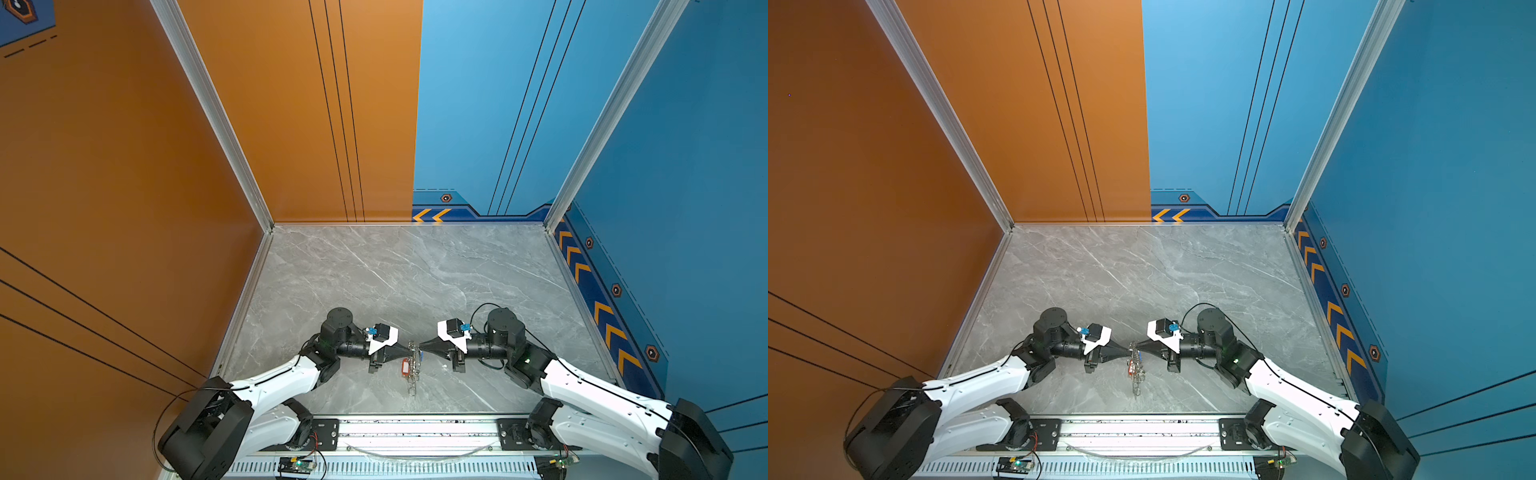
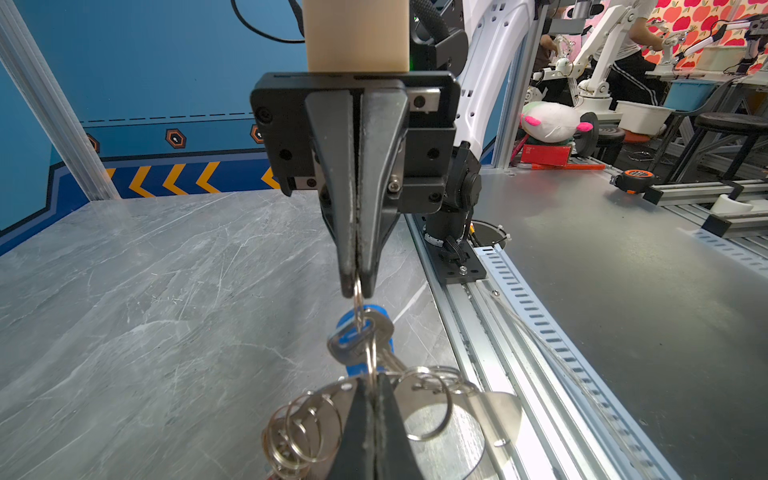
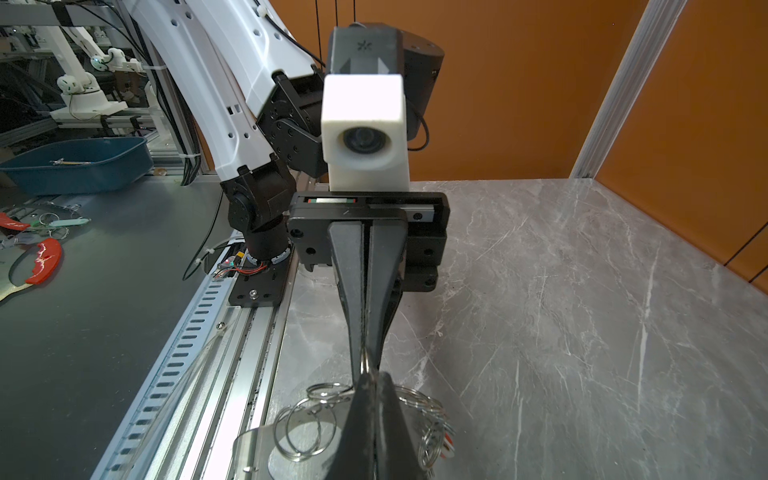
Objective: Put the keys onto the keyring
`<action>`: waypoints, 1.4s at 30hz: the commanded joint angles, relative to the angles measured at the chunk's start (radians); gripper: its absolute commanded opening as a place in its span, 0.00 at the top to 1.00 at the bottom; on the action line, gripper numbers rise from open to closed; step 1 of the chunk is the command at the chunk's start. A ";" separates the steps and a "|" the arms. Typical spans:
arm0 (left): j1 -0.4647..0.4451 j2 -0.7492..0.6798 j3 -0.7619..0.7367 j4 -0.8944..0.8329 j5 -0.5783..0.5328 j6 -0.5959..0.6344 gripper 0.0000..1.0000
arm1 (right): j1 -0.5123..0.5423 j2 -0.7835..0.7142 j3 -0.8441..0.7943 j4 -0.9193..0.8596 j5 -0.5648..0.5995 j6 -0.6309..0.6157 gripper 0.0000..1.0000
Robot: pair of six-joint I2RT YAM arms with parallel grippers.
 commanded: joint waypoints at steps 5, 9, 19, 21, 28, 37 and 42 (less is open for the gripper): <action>-0.008 -0.012 0.003 0.004 0.003 -0.024 1.00 | 0.001 -0.018 0.006 -0.018 -0.033 -0.006 1.00; -0.014 -0.035 0.008 0.003 -0.020 -0.049 1.00 | 0.000 -0.033 0.006 -0.023 -0.005 -0.005 1.00; -0.039 -0.098 -0.003 0.005 -0.130 -0.071 1.00 | -0.007 -0.083 -0.018 0.005 0.105 0.020 1.00; -0.040 -0.103 0.002 0.005 -0.168 -0.094 1.00 | -0.006 -0.090 -0.038 0.036 0.121 0.037 1.00; -0.077 -0.095 0.027 0.026 -0.290 -0.233 1.00 | -0.007 -0.102 -0.078 0.098 0.204 0.060 1.00; -0.088 -0.040 0.003 0.224 -0.364 -0.441 1.00 | -0.007 -0.074 -0.082 0.157 0.206 0.067 1.00; -0.075 0.019 0.009 0.272 -0.332 -0.509 1.00 | -0.016 -0.077 -0.085 0.160 0.212 0.050 1.00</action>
